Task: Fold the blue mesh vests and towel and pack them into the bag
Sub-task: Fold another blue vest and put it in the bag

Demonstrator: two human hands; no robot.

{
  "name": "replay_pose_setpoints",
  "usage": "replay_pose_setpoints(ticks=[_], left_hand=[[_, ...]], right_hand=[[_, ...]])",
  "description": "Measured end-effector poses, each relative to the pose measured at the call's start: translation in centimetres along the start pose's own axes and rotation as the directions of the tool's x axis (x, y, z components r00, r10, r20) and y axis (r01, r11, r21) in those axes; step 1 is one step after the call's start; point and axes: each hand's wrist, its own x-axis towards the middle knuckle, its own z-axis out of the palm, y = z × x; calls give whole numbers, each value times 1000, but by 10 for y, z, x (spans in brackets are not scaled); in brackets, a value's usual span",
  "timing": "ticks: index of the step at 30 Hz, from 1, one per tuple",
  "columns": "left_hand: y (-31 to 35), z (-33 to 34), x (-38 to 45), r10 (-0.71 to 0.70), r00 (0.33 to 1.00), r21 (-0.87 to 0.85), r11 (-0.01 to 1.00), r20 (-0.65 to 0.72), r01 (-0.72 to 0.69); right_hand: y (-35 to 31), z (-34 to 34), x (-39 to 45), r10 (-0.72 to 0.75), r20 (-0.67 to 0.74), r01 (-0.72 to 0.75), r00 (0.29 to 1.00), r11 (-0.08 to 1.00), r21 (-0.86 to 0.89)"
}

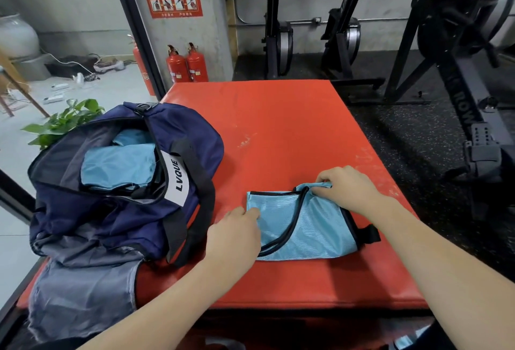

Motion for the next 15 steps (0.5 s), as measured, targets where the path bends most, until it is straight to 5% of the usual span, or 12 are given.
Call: replay_pose_setpoints(ticks=[6, 12, 15], left_hand=[[-1, 2, 24, 118, 984, -41, 991, -132, -125], [-2, 13, 52, 281, 958, -84, 957, 53, -276], [-7, 15, 60, 261, 960, -146, 958, 100, -245]], right_hand=[[6, 9, -5, 11, -37, -6, 999, 992, 126], [-14, -5, -36, -42, -223, 88, 974, 976, 200], [-45, -2, -66, -63, -116, 92, 991, 958, 273]])
